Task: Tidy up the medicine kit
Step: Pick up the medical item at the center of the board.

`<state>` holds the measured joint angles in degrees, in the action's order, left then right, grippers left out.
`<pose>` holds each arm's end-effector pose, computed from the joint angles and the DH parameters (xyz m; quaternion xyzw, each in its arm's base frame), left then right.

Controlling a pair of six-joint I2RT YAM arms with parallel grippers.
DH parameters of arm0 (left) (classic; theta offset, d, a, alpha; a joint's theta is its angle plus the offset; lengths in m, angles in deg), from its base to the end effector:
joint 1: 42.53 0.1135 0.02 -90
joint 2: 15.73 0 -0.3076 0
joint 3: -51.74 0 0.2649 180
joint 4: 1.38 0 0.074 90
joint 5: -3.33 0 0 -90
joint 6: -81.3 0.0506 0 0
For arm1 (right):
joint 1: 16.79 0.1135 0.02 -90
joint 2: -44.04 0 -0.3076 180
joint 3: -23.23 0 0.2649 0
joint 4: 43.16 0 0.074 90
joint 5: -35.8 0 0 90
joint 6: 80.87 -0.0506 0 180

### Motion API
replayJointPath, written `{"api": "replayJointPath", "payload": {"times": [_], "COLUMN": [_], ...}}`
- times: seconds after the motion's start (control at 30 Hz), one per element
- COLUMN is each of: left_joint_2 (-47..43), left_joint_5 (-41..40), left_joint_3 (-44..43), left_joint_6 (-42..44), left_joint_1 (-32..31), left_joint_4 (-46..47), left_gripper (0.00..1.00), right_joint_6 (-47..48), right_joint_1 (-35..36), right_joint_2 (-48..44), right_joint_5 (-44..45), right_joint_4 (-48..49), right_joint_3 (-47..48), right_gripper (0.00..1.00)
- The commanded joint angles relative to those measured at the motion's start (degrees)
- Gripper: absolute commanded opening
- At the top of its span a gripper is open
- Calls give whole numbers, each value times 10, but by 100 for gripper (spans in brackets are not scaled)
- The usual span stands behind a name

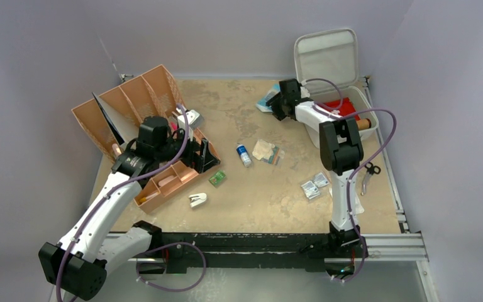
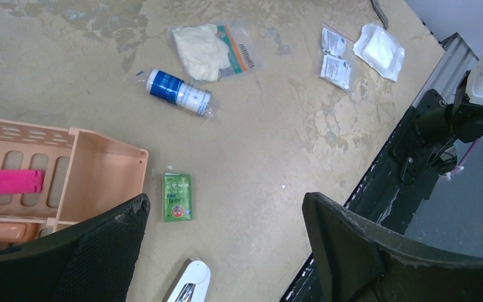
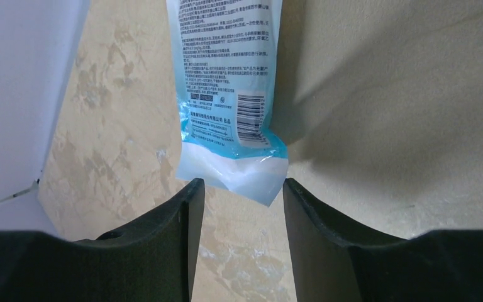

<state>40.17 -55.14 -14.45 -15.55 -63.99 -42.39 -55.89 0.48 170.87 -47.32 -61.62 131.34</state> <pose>0.1847 -0.1010 0.3557 0.2396 0.8126 -0.3454 0.4037 0.5311 0.1588 0.1996 0.3863 0.8067 0.2517 0.3697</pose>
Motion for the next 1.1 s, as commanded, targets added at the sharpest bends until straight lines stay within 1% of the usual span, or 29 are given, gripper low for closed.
{"api": "replayJointPath", "payload": {"times": [0.0, 0.13, 0.2, 0.23, 0.27, 0.33, 0.43, 0.53, 0.6, 0.63, 0.7, 0.83, 0.87, 0.93, 1.07], "left_joint_2": [-2, -4, -4, -4, -4, -3, 0, 3, 0, -2, -4, 25, 36, 46, 57], "left_joint_5": [3, -11, -15, -16, -16, -22, -37, -89, -123, -134, -148, -127, -129, -131, -120], "left_joint_3": [-1, -1, 0, 0, -1, -2, -6, -8, -13, -11, -7, -41, -52, -67, -83], "left_joint_6": [1, 1, 2, 2, 2, 1, 1, 1, 3, 2, -10, -32, -36, -43, -56], "left_joint_1": [-2, -2, -2, -2, -2, -2, -2, -2, -2, -3, -2, -2, -2, -2, -2], "left_joint_4": [15, 11, 10, 10, 10, 9, 5, -13, -25, -24, -9, -17, -25, -30, -19], "left_gripper": [90, 90, 90, 90, 90, 91, 91, 94, 98, 100, 100, 100, 100, 100, 100], "right_joint_6": [-22, -30, -33, -34, -32, -4, 9, 23, 47, 60, 104, 178, 197, 230, 262], "right_joint_1": [0, 1, 0, 0, 0, 0, 1, 0, 0, 0, 0, 0, 0, 0, 0], "right_joint_2": [15, 20, 26, 28, 29, 38, 37, 8, -9, -19, -40, -81, -92, -129, -193], "right_joint_5": [11, 15, 9, 11, 17, 32, 16, 13, -9, -13, -25, -67, -73, -86, -111], "right_joint_4": [-20, -18, -32, -33, -28, -19, -21, -5, -3, -6, -17, -81, -109, -134, -171], "right_joint_3": [36, 31, 37, 39, 40, 53, 56, 28, 21, 21, 22, 31, 30, 16, -13], "right_gripper": [52, 52, 50, 46, 40, 31, 19, 6, 1, 0, 0, 0, 0, 0, 0]}}
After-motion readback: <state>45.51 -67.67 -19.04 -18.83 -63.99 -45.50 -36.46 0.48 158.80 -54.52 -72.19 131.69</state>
